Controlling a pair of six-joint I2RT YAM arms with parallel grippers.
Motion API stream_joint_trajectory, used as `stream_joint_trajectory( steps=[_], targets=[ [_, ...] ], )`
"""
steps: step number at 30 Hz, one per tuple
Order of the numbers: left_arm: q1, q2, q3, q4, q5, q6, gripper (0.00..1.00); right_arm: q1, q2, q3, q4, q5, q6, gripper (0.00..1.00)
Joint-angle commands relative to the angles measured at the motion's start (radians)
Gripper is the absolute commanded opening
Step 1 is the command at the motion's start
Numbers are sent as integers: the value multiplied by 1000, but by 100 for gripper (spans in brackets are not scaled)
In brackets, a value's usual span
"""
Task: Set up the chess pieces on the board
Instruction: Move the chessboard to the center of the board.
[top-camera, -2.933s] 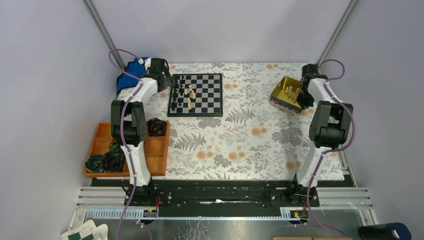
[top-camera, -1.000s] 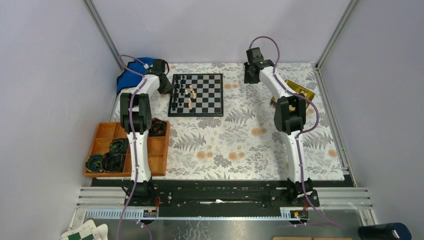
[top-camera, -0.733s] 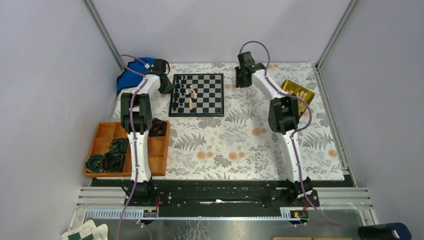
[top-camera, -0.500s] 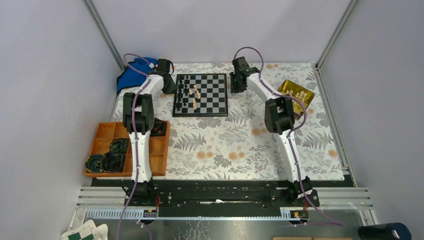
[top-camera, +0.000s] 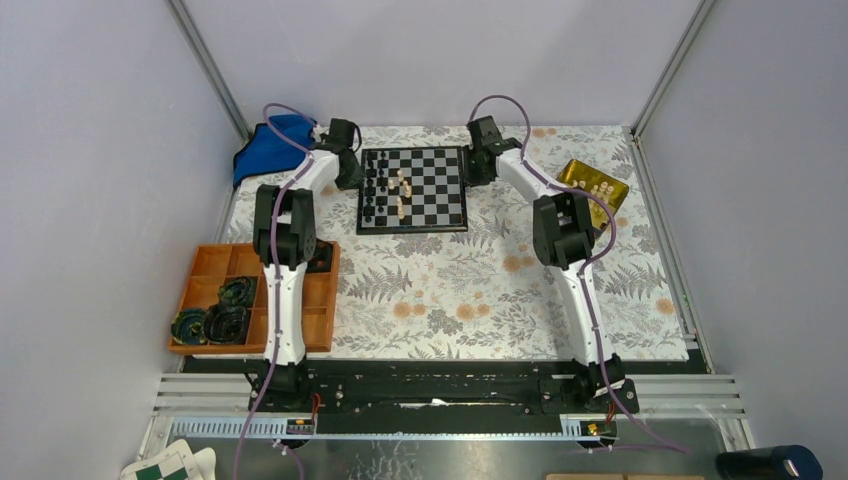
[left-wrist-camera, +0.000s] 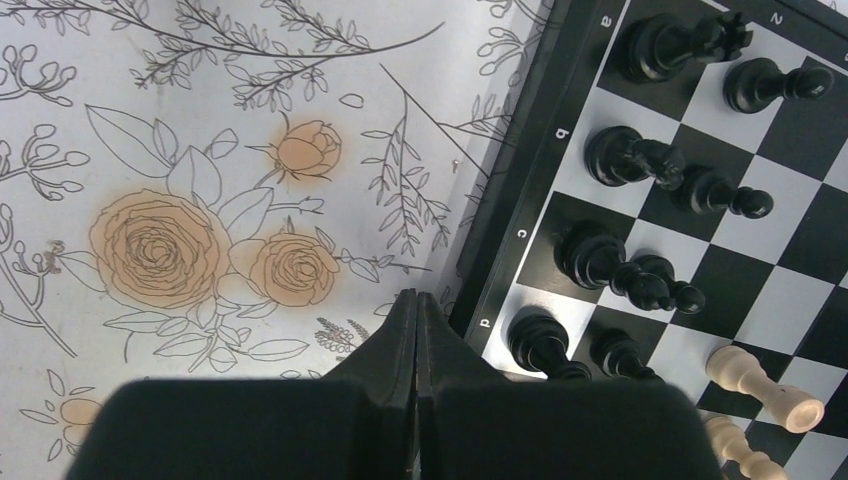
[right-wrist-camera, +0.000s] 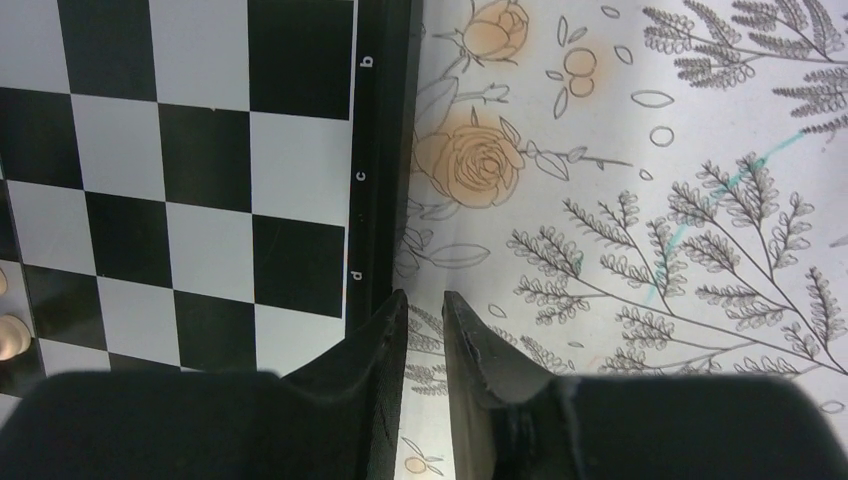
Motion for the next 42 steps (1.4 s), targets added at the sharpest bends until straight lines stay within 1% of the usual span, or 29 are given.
stream_joint_trajectory(
  steps=[1, 10, 15, 23, 42],
  targets=[
    [-75, 26, 30, -4, 59, 11, 0, 15, -83, -107, 13, -14, -22, 27],
    [-181, 24, 26, -6, 54, 31, 0, 15, -172, -262, 53, 14, -55, 26],
    [-215, -2, -21, -5, 44, 30, 0, 12, -231, -354, 76, 47, -61, 27],
    [-254, -34, -64, -6, 43, 30, 0, 8, -303, -467, 101, 59, -58, 26],
    [-382, -85, -129, -4, 34, 23, 0, -7, -434, -655, 145, 98, -61, 27]
  ],
)
